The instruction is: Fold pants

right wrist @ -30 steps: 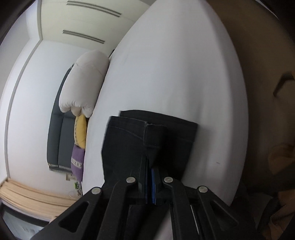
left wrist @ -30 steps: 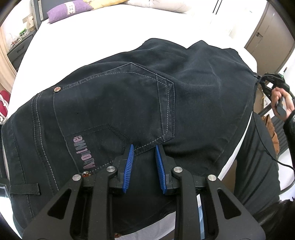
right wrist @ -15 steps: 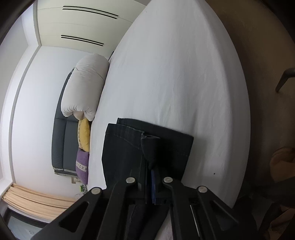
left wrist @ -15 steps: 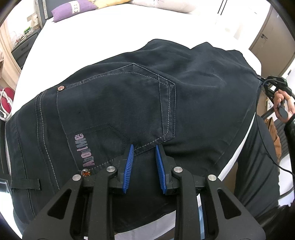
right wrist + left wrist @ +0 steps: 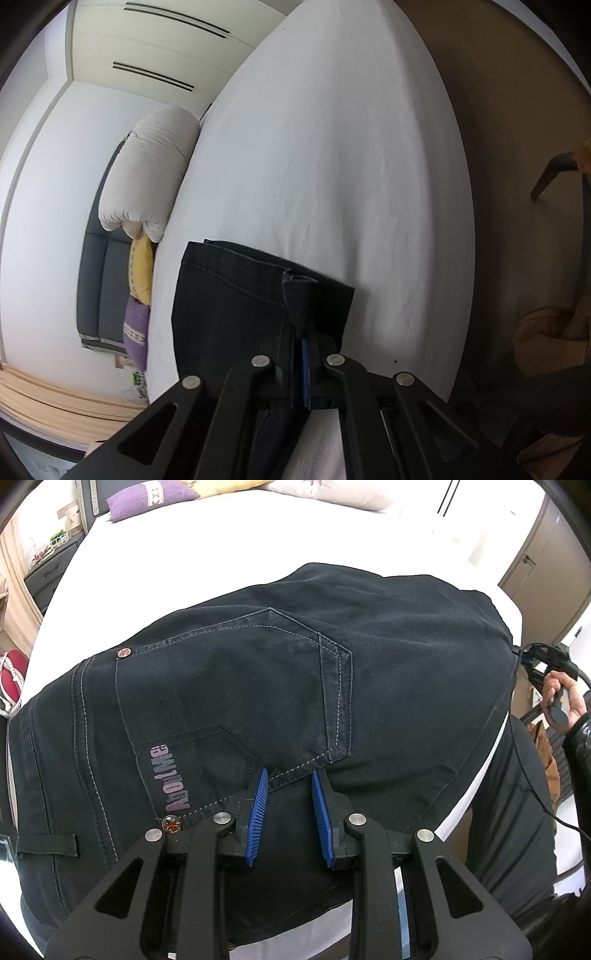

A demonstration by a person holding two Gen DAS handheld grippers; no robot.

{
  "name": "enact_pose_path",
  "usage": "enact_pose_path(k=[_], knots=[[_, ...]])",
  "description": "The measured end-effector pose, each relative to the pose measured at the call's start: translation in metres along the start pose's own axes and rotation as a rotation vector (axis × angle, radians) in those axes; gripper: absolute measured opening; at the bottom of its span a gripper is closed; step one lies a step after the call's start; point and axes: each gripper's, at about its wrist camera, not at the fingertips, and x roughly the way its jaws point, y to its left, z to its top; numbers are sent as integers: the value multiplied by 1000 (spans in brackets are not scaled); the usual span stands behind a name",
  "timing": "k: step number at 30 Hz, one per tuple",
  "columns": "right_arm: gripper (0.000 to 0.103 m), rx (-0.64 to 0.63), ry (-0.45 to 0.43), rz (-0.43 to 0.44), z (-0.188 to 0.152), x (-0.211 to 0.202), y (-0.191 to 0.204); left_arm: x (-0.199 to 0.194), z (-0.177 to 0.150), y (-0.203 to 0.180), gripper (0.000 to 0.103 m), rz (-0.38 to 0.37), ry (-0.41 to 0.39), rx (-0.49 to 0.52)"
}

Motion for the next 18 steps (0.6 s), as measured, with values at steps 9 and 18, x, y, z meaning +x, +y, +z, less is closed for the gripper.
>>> enact_pose_path(k=[9, 18], knots=[[5, -151, -21, -121, -3, -10, 27, -12, -7, 15, 24, -35, -25, -41], [12, -189, 26, -229, 6, 7, 36, -19, -15, 25, 24, -67, -50, -63]])
